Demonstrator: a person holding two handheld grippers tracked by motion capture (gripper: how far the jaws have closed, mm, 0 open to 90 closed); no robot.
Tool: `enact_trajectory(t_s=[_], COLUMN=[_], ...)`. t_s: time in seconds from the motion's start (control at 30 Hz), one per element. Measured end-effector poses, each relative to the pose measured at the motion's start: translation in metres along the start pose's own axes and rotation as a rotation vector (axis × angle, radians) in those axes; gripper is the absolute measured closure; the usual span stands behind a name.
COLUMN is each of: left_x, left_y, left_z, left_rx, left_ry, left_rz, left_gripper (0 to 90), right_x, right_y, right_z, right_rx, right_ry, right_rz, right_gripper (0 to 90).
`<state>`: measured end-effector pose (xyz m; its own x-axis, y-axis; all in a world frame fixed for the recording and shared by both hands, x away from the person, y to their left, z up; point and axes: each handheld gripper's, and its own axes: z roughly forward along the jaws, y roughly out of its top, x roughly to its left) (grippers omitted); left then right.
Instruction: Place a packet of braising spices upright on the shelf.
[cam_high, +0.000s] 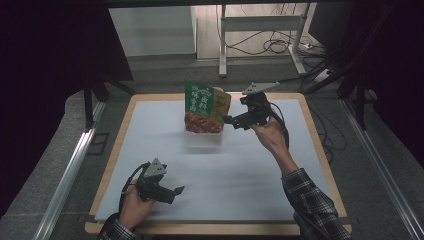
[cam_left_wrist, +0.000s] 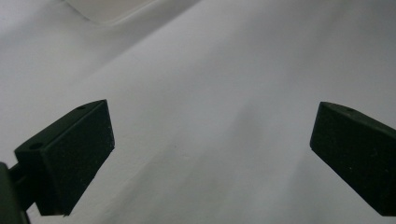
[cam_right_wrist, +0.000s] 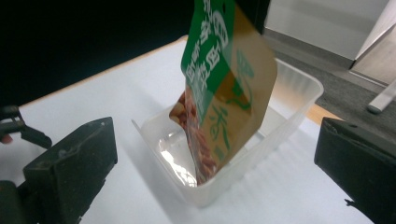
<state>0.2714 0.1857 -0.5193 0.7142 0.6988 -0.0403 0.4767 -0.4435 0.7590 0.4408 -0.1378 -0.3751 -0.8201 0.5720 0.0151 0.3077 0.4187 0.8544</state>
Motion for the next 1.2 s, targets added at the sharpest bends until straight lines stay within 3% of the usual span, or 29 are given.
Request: enact_trajectory(t_s=[0.43, 0.8, 1.03, 1.2], left_x=[0.0, 0.0, -0.001, -0.001], left_y=[0.0, 0.0, 0.0, 0.0], left_z=[0.0, 0.0, 0.0, -0.001], left_rx=[-0.003, -0.003, -0.007, -0.009], left_ry=[0.002, 0.004, 0.004, 0.004], left_rz=[-0.004, -0.003, -0.003, -0.003], left_gripper=[0.0, 0.0, 0.0, 0.0], right_x=[0.006, 0.007, 0.005, 0.007], right_y=[-0.034, -0.06, -0.077, -0.089], right_z=[-0.016, -0.031, -0.038, -0.038], right_rx=[-0.022, -0.044, -0.027, 0.001], right_ry=[-0.054, -0.069, -0.079, -0.107], right_rz=[0.014, 0.041, 0.044, 0.009], right_gripper=[0.0, 0.0, 0.0, 0.0])
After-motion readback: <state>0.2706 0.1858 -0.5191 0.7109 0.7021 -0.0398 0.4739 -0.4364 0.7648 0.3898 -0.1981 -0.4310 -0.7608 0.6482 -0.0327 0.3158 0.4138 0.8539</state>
